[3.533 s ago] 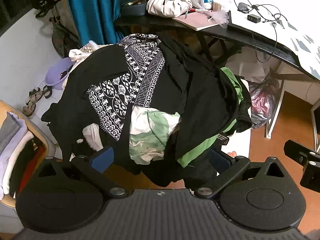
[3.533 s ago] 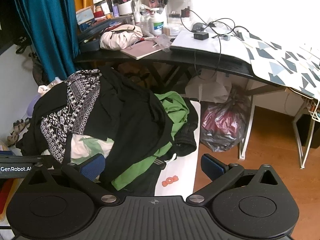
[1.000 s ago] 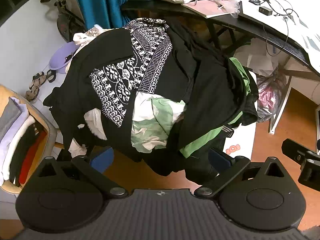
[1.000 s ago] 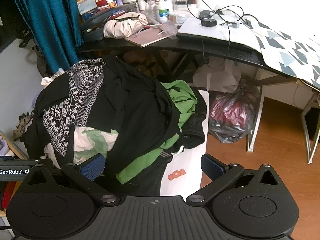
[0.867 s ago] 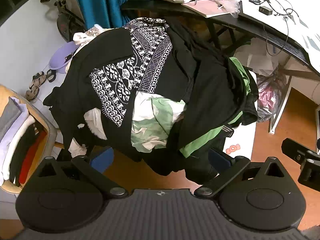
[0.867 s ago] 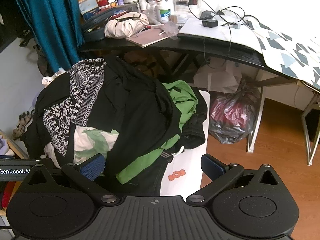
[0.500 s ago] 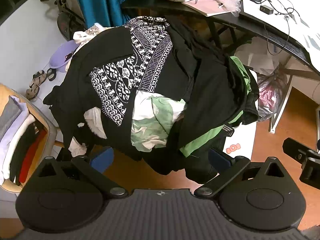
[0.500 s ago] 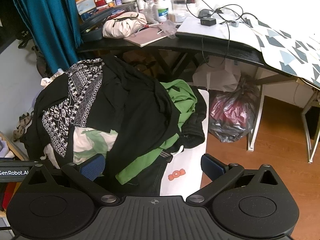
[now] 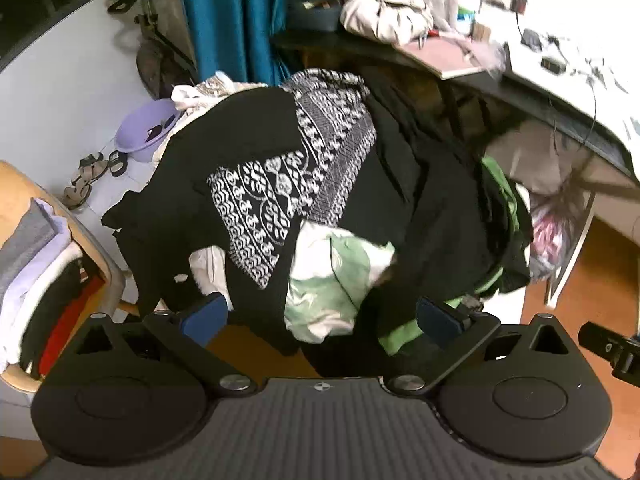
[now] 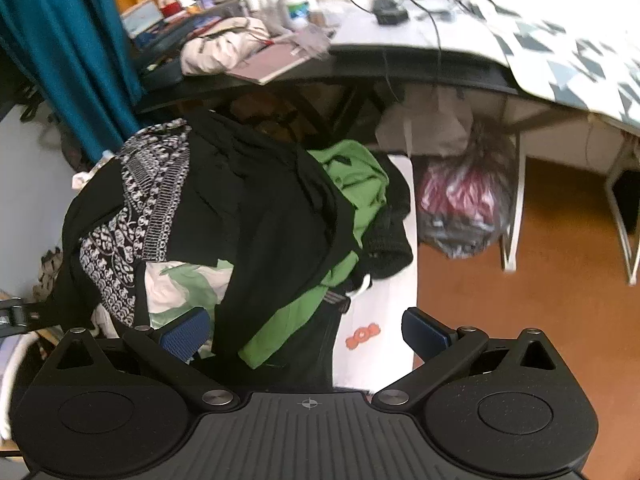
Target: Fold clothes
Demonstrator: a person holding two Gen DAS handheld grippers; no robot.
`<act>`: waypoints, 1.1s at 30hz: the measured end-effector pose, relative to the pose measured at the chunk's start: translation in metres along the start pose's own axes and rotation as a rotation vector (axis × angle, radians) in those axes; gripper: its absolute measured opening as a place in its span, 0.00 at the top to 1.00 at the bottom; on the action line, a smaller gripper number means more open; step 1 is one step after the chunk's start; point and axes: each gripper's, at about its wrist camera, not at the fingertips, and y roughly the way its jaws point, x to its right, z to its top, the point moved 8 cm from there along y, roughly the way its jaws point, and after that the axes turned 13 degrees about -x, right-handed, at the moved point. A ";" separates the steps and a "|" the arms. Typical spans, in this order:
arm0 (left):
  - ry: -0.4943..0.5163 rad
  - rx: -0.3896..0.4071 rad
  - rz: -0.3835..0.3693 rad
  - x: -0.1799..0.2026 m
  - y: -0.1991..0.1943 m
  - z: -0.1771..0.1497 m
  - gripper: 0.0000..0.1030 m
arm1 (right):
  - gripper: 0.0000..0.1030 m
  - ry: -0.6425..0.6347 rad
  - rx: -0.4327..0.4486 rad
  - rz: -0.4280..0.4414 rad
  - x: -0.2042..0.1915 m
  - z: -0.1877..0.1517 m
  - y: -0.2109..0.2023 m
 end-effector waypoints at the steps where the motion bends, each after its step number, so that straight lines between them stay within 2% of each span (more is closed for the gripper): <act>1: -0.016 0.006 -0.025 -0.004 0.000 0.002 0.00 | 0.01 0.014 -0.004 0.004 0.000 0.001 0.002; 6: -0.095 0.037 -0.148 -0.027 -0.003 0.014 0.00 | 0.01 0.007 0.002 0.009 -0.014 0.006 0.009; 9: -0.133 0.030 -0.179 -0.043 0.005 0.025 0.00 | 0.01 -0.028 0.007 -0.004 -0.031 0.012 0.012; 12: -0.194 0.027 -0.270 -0.064 0.014 0.039 0.00 | 0.01 -0.039 0.010 -0.006 -0.047 0.020 0.018; 18: -0.237 0.047 -0.261 -0.122 0.034 0.083 0.00 | 0.01 -0.075 0.108 -0.082 -0.093 0.054 0.030; 25: -0.301 0.042 -0.175 -0.218 0.065 0.132 0.00 | 0.01 -0.330 0.202 -0.162 -0.200 0.101 0.076; 29: -0.306 0.020 -0.126 -0.267 0.083 0.147 0.00 | 0.01 -0.420 0.135 -0.125 -0.270 0.116 0.137; 33: -0.321 -0.035 -0.116 -0.304 0.105 0.155 0.00 | 0.01 -0.500 0.077 -0.135 -0.336 0.121 0.206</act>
